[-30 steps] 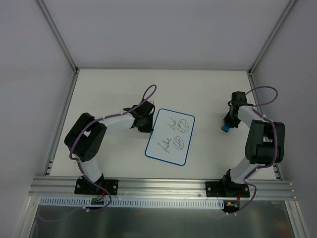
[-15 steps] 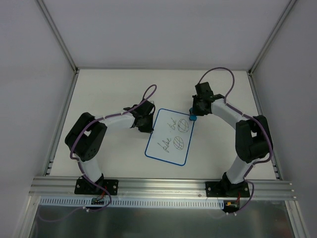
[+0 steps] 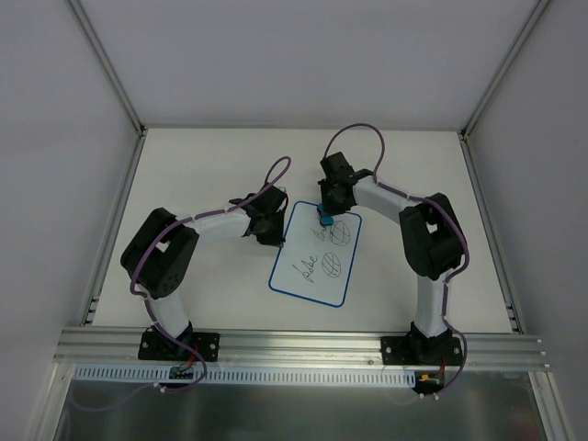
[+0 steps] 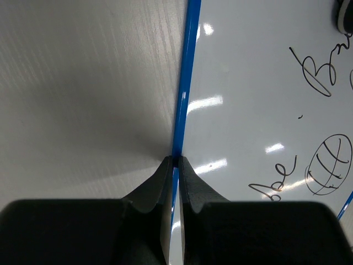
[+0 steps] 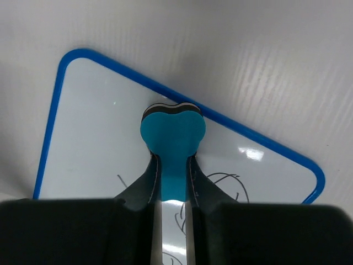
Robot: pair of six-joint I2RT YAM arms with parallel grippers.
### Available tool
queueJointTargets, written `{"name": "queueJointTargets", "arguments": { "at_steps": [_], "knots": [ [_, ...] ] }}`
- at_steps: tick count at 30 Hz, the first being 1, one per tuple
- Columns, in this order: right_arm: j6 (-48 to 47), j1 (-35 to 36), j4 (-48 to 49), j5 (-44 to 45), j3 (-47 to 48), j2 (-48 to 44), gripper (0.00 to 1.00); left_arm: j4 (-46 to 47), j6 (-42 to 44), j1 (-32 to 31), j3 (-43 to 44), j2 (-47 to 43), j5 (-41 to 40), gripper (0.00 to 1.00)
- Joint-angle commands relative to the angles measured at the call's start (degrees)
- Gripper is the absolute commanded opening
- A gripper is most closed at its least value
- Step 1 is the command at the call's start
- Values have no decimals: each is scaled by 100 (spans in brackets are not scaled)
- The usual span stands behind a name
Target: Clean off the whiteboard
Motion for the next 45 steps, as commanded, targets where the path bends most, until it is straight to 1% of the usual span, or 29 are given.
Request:
{"name": "queueJointTargets", "arguments": {
  "at_steps": [1, 12, 17, 21, 23, 24, 26, 27, 29, 30, 33, 36, 38, 41, 45],
  "knots": [
    [-181, 191, -193, -18, 240, 81, 0, -745, -6, -130, -248, 483, -130, 0],
    [-655, 691, -633, 246, 91, 160, 0, -753, -85, -130, -117, 571, -86, 0],
    [-682, 929, -712, 193, -24, 116, 0, -753, -155, -130, -64, 598, -103, 0],
    [-665, 1122, -896, 403, -68, 81, 0, -753, -217, -130, -81, 580, -156, 0],
    [-551, 1114, -949, 614, -147, 64, 0, -753, -252, -122, -99, 554, -165, 0],
    [-498, 1088, -1010, 981, -173, 55, 0, -753, -252, -122, -116, 554, -165, 0],
    [-306, 1000, -1142, 1291, -252, 2, 0, -753, -278, -122, -125, 536, -165, 0],
    [-165, 843, -1160, 1483, -287, -33, 0, -753, -287, -122, -143, 536, -165, 0],
    [-50, 649, -1186, 1599, -384, -181, 0, -753, -296, -122, -152, 536, -165, 0],
    [38, 431, -1195, 1739, -498, -235, 0, -753, -304, -122, -161, 536, -165, 0],
    [100, -36, -1239, 1828, -613, -384, 0, -753, -296, -122, -161, 536, -165, 0],
    [135, -370, -1239, 1662, -692, -455, 0, -753, -296, -122, -143, 563, -165, 0],
    [57, -398, -1239, 1495, -657, -429, 0, -753, -296, -122, -134, 571, -165, 0],
    [-57, -214, -1230, 1266, -508, -324, 0, -753, -287, -122, -117, 589, -165, 0],
    [-76, 313, -1239, 1100, -209, -25, 0, -753, -278, -122, -117, 589, -174, 0]
  ]
}}
